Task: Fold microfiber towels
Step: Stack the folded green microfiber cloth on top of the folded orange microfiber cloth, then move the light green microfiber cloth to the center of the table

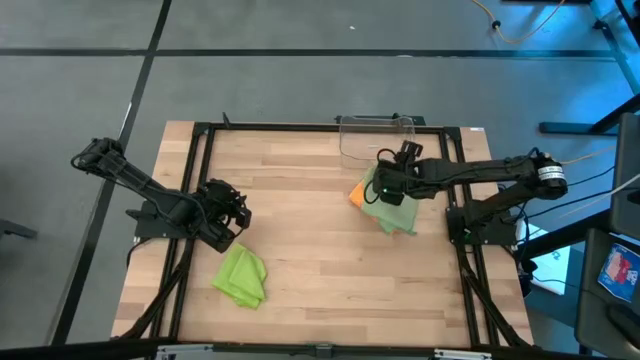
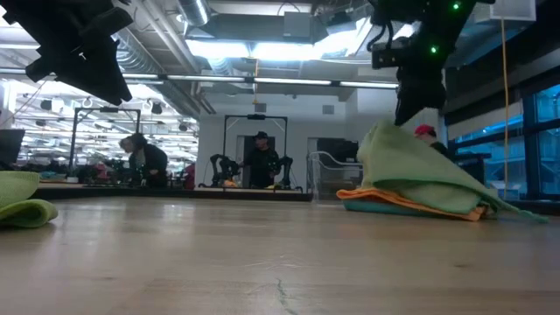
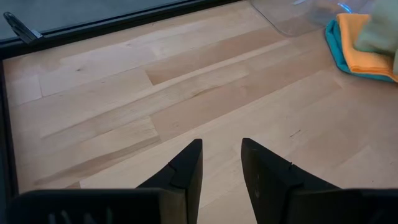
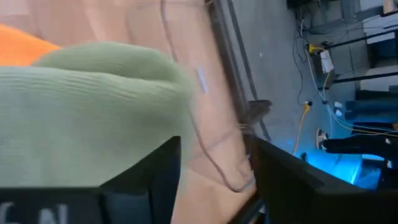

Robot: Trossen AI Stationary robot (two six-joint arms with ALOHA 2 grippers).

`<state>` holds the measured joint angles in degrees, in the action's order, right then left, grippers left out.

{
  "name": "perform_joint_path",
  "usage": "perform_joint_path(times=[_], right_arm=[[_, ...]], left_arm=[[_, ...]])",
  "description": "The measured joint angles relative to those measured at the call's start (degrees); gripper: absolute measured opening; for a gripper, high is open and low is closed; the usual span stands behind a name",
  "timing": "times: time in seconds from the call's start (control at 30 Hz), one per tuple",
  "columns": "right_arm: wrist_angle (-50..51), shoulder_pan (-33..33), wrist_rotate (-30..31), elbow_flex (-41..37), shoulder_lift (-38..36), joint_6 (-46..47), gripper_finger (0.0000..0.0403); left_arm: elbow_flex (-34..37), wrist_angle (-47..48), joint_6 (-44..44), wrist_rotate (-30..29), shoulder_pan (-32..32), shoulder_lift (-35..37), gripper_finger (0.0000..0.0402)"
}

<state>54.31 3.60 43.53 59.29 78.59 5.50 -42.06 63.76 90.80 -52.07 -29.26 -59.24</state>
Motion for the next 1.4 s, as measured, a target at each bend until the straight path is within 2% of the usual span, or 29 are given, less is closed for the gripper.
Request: perform_joint_path(times=[0.13,0.27,0.43,0.57,0.7,0.77,0.83,0.97,1.07,1.2,1.3,1.4], right_arm=[[4.58,0.00,0.36,4.56,0.00,0.45,0.0210],[9.20,-0.24,-0.36,9.81,0.00,4.90,0.0213],[10.93,-0.81,-9.33,12.09,-0.02,9.52,0.0210],[7.22,-1.19,-18.06,9.11,-0.01,11.86,0.0211],[-2.93,-2.07,-26.64,4.84,0.02,11.74,0.0209],[-10.64,-2.98,-31.60,2.73,0.02,8.64,0.0209],[-23.97,-4.20,-36.16,-0.60,0.02,2.90,0.0210],[-60.32,-6.86,-47.72,-10.26,2.32,-5.31,0.0210],[-75.30,-8.37,-50.31,-13.85,7.61,-6.24,0.0206],[-77.03,-9.66,-49.16,-9.40,18.03,-5.74,0.0200],[-74.08,-10.99,-50.07,-0.98,26.69,-7.80,0.0198],[-69.12,-11.93,-54.02,8.57,34.36,-11.02,0.0198]], left_arm=[[0.00,-0.01,0.00,0.00,0.00,0.00,0.0103],[0.00,0.00,0.01,0.00,0.00,-0.01,0.0103],[0.00,0.01,-0.01,0.00,-0.01,0.00,0.0103],[0.00,0.01,-2.04,0.00,-0.02,0.00,0.0103],[0.00,-0.01,-3.70,0.00,0.00,0.00,0.0103],[0.00,-0.04,-4.30,0.00,-0.01,0.00,0.0103],[0.00,-0.08,-4.37,0.00,0.00,-0.01,0.0103],[0.00,-0.27,-4.39,0.00,0.00,0.00,0.0103],[0.00,-0.28,-4.40,0.02,-0.01,-0.02,0.0103],[0.00,-0.52,-4.39,0.06,0.00,-0.02,0.0103],[0.00,-0.54,-4.42,0.06,-0.02,-0.02,0.0103],[0.00,-0.04,-4.45,0.07,-0.02,-0.02,0.0103]])
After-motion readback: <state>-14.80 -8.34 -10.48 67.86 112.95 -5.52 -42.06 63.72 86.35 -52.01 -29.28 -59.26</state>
